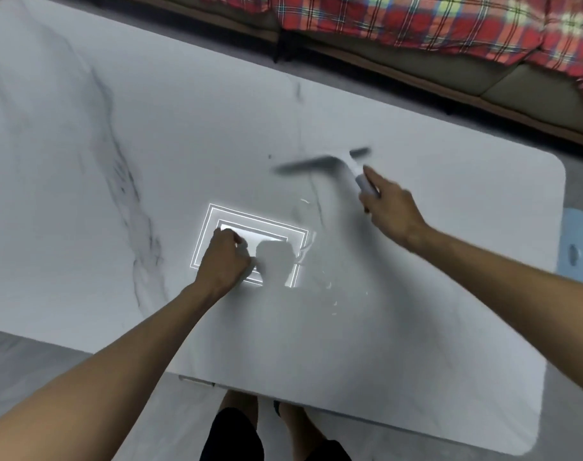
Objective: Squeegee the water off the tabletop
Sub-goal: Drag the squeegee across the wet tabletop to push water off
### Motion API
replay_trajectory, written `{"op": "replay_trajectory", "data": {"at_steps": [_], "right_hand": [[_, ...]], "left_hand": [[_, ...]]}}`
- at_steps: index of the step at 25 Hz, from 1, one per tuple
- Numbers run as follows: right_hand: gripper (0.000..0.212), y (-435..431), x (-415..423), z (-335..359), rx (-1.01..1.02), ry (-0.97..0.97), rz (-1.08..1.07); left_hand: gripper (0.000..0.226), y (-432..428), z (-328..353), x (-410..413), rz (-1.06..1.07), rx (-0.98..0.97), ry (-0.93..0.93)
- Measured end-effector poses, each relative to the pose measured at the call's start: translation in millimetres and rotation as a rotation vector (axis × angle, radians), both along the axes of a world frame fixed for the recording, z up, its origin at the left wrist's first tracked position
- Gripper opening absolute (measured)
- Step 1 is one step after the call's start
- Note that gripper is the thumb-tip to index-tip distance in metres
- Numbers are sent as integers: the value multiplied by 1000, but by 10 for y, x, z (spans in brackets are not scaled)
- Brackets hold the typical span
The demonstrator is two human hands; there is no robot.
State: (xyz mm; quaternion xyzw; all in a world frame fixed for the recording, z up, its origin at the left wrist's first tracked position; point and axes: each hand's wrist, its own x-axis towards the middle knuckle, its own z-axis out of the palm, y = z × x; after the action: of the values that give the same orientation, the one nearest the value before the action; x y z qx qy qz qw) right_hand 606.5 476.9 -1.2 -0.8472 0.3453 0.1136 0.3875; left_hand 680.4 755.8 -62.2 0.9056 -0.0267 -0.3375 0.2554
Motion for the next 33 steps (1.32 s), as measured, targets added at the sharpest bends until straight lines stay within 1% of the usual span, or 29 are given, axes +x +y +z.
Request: {"op": "replay_trajectory", "data": {"at_steps": [1, 3, 5, 6, 8, 10, 11, 13, 16, 19, 21, 22, 24, 26, 27, 29, 31, 32, 33], "right_hand": [[43, -61, 401, -96, -24, -19, 1], [29, -196, 1181, -259, -72, -20, 19], [28, -294, 1804, -400, -115, 5, 38], [27, -323, 2032, -456, -147, 26, 52], [28, -329, 2255, -502, -229, 65, 94], [29, -312, 2179, -455, -259, 76, 139], [34, -296, 2040, -425, -275, 70, 176], [46, -327, 1599, -340, -310, 93, 248], [53, -266, 733, -258, -266, 141, 325], [59, -208, 77, 39, -242, 248, 348], [57, -205, -150, 275, -208, 341, 346], [53, -228, -197, 359, -197, 349, 329], [46, -378, -107, 385, -227, 245, 240], [41, -648, 247, 243, -254, 143, 111], [37, -785, 462, 124, -231, 119, 28], [24, -992, 909, -101, -186, 113, -128], [10, -1033, 1152, -261, -191, 137, -193], [12, -978, 1183, -304, -198, 145, -193], [20, -869, 1143, -311, -208, 171, -154]], "left_hand": [[11, -71, -130, 135, -48, -6, -30], [16, -154, -381, 346, -188, 32, -13], [31, -209, -539, 479, -306, 95, 47], [38, -240, -547, 526, -330, 106, 89], [43, -303, -523, 568, -324, 98, 142], [42, -349, -485, 558, -298, 81, 133], [41, -347, -485, 555, -302, 79, 133], [40, -381, -476, 588, -316, 83, 156], [42, -375, -443, 588, -310, 106, 170], [47, -428, -368, 604, -316, 138, 172], [50, -468, -343, 620, -306, 160, 185], [52, -489, -329, 618, -304, 171, 189], [53, -509, -326, 618, -293, 177, 176], [51, -508, -323, 595, -286, 168, 142], [51, -497, -326, 565, -284, 166, 111], [49, -466, -315, 432, -294, 159, 92], [47, -422, -346, 215, -358, 157, 111], [47, -402, -359, 126, -377, 151, 131], [48, -383, -378, 74, -378, 146, 143]]}}
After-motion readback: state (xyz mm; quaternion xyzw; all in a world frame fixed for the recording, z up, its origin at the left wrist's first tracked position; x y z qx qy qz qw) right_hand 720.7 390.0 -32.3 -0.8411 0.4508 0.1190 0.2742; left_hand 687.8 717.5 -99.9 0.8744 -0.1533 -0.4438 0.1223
